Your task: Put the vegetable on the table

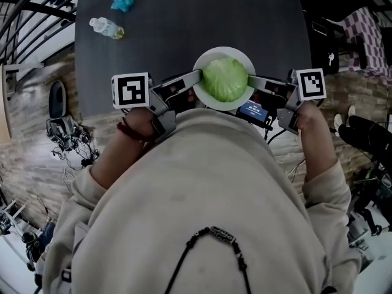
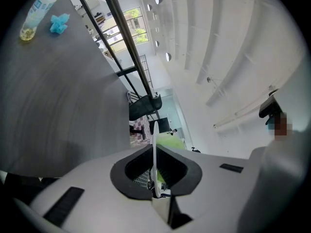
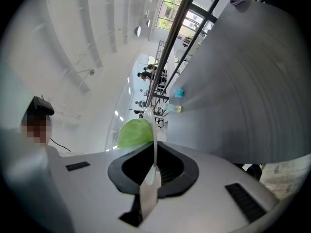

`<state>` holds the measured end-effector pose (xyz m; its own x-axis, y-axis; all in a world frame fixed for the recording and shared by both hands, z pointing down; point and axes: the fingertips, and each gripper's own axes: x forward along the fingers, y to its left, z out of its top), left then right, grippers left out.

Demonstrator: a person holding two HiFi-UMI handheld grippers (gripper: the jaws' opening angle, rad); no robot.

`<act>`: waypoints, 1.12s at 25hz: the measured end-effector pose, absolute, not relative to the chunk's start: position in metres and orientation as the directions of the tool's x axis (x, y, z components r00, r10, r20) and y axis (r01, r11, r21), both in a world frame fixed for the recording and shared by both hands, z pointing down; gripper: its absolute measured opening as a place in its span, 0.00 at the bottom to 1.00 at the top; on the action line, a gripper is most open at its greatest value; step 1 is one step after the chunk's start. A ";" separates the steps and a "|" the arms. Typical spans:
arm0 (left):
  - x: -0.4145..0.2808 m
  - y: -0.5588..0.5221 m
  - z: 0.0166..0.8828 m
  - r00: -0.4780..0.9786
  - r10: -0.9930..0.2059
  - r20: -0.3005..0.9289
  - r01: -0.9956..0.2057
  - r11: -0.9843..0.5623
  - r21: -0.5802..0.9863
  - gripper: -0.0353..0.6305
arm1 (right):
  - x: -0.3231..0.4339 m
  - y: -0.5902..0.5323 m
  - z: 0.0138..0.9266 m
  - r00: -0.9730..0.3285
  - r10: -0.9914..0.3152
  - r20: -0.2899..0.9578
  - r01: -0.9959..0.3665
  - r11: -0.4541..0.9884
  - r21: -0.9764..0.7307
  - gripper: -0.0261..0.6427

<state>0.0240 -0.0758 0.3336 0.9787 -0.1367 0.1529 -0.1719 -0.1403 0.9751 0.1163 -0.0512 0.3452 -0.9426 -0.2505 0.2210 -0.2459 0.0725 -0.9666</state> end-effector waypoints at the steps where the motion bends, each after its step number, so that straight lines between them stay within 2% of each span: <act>1: 0.023 -0.080 0.332 0.981 -0.132 0.145 -0.164 -0.146 0.976 0.09 | 0.115 -0.055 0.343 -0.940 -0.256 0.225 -0.252 0.078 -0.965 0.08; 12: -0.034 -0.155 0.352 0.979 -0.104 0.174 -0.191 -0.180 0.965 0.08 | 0.062 -0.127 0.363 -0.922 -0.264 0.285 -0.299 0.014 -0.954 0.08; 16: -0.054 -0.175 0.349 0.982 -0.121 0.148 -0.163 -0.126 0.979 0.08 | 0.041 -0.149 0.357 -0.918 -0.267 0.295 -0.310 0.015 -0.951 0.08; 28: -0.063 -0.174 0.349 0.978 -0.172 0.115 -0.134 -0.101 0.986 0.08 | 0.032 -0.153 0.352 -0.925 -0.218 0.313 -0.325 0.021 -0.946 0.08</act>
<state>-0.0633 -0.1741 0.3489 0.9784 -0.1717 0.1150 -0.1335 -0.1006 0.9859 0.0316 -0.1532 0.3524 -0.9246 -0.2178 0.3126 -0.3246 0.0206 -0.9456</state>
